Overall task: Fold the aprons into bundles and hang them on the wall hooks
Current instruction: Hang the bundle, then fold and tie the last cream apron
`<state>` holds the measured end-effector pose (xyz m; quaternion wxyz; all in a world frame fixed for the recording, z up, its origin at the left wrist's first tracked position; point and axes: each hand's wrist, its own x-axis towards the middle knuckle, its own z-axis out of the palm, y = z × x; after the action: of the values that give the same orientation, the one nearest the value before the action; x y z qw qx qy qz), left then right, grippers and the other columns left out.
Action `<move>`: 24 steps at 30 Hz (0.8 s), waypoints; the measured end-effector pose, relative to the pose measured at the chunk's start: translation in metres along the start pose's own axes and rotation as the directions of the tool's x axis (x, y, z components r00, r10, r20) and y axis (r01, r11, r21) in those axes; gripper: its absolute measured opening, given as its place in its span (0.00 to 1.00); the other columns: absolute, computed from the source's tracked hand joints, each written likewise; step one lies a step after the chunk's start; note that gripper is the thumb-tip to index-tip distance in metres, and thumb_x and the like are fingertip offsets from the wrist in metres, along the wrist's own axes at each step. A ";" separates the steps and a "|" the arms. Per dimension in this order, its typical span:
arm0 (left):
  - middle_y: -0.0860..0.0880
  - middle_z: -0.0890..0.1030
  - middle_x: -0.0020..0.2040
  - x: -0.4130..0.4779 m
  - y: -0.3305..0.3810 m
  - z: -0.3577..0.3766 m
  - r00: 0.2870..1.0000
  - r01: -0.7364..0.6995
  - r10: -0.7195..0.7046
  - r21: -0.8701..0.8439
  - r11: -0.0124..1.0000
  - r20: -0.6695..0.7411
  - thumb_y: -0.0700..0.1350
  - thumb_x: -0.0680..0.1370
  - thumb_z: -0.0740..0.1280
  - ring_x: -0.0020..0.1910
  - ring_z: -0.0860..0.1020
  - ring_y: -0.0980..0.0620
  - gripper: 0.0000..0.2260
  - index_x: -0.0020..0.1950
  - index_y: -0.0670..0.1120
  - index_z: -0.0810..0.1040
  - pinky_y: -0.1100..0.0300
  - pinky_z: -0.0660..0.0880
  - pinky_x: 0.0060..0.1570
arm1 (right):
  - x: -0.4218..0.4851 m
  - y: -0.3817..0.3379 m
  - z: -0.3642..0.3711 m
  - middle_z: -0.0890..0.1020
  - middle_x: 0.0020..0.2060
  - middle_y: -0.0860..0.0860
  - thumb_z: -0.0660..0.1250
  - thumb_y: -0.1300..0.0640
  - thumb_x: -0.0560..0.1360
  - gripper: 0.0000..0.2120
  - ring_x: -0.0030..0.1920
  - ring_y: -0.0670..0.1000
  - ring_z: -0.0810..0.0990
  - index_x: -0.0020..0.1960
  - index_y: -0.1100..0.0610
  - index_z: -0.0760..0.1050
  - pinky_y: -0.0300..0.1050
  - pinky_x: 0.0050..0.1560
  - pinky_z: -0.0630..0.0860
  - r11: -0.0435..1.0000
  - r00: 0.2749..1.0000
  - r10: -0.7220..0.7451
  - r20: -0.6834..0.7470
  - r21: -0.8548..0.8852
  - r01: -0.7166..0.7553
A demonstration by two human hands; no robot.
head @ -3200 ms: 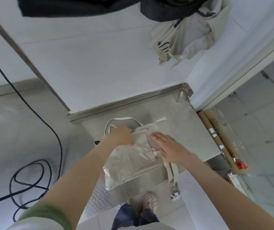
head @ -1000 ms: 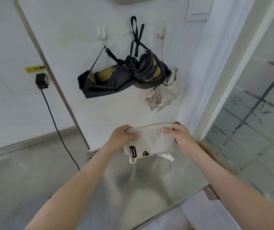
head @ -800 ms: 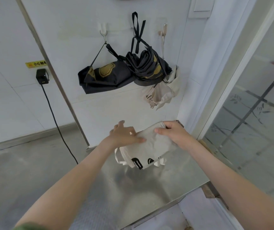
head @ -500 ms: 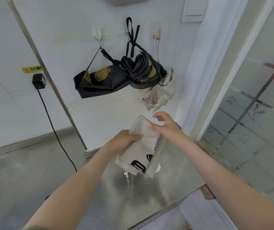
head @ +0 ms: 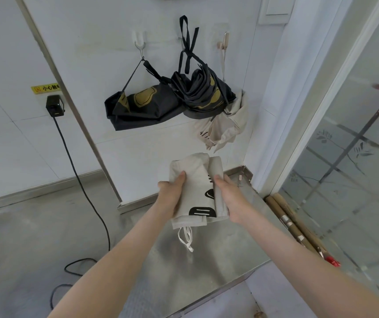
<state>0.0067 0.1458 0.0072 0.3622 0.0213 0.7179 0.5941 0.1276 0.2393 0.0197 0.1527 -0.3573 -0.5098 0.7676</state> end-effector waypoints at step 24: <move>0.44 0.83 0.36 -0.030 0.002 -0.033 0.974 0.092 -0.011 -0.356 0.930 0.224 0.49 0.79 0.58 0.34 0.81 0.45 0.14 0.45 0.43 0.79 0.53 0.78 0.41 | -0.010 -0.018 -0.015 0.83 0.46 0.50 0.57 0.66 0.79 0.14 0.45 0.50 0.82 0.58 0.53 0.75 0.45 0.46 0.79 0.994 0.992 -0.100 0.081 -0.037 0.103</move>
<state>0.0099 0.1055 0.0246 0.4520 0.0000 0.5515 0.7011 0.1427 0.2511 0.0369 0.1637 -0.3033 -0.5486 0.7617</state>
